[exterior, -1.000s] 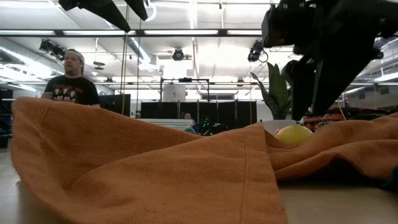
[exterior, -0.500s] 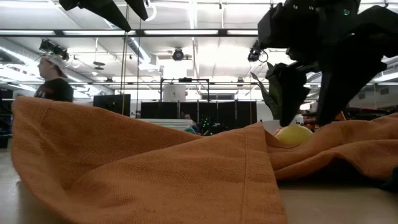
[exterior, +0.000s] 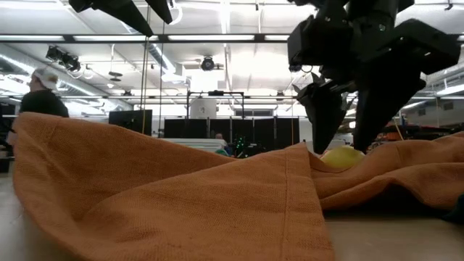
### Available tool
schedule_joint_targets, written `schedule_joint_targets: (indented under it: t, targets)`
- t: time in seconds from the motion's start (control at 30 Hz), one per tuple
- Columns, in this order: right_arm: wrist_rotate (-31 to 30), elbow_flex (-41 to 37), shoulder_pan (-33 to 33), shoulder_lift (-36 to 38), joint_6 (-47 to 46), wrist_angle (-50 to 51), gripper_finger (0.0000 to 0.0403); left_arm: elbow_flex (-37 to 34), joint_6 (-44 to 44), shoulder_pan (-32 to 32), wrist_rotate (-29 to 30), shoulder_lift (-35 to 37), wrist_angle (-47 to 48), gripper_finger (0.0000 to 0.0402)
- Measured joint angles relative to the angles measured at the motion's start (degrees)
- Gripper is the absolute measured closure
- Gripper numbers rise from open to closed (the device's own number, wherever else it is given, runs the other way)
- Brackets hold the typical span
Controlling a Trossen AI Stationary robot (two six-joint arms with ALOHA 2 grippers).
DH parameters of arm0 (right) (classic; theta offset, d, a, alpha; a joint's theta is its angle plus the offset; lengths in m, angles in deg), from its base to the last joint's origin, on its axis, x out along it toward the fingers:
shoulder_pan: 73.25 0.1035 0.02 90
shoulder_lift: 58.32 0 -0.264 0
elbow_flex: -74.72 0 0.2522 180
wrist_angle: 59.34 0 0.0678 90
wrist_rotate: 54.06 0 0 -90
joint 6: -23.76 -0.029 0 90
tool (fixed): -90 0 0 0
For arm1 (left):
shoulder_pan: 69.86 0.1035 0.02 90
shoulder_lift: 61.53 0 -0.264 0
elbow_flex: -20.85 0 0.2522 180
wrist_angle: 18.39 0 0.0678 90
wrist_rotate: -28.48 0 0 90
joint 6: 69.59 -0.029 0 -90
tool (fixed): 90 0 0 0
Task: Pick and placing Produce into tupperware
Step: Put the yellow lemon into the transparent bin
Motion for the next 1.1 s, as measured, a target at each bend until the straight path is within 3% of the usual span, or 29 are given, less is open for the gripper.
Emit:
schedule_joint_targets:
  t: [0.83, 1.1]
  targets:
    - [3.35, 0.01, -0.09, -6.57, 2.63, -2.18, 0.0096, -0.02, -0.04, -0.02, -0.02, 0.02, -0.07, 0.0190]
    - [3.42, -0.04, -0.11, -6.32, 2.52, -1.97, 0.0149, -0.02, -0.48, -0.02, -0.02, 0.02, -0.11, 0.0189]
